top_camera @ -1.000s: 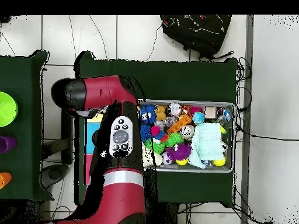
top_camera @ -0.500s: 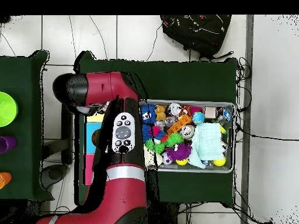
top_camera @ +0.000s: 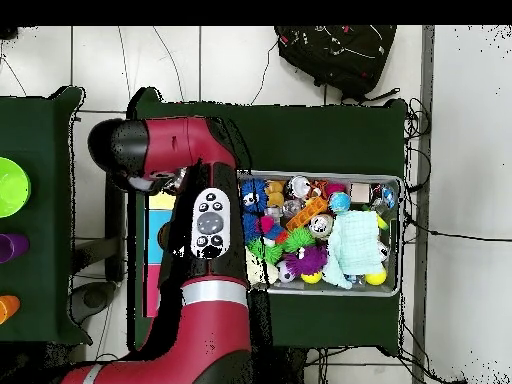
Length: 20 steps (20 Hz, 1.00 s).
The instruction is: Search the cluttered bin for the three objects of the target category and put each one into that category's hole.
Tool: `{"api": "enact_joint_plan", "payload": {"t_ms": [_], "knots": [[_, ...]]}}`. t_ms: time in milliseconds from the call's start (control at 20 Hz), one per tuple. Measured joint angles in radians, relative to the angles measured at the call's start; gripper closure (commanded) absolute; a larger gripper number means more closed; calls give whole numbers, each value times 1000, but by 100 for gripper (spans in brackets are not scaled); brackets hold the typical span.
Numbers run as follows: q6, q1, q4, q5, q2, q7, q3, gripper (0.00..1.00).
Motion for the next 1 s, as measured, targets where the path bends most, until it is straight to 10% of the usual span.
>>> {"api": "enact_joint_plan", "payload": {"t_ms": [850,900,1000], "knots": [[71,0,-24,42,-9,0,0,100],[70,0,-24,48,-9,0,0,0],[68,0,-24,51,-10,0,0,0]]}}
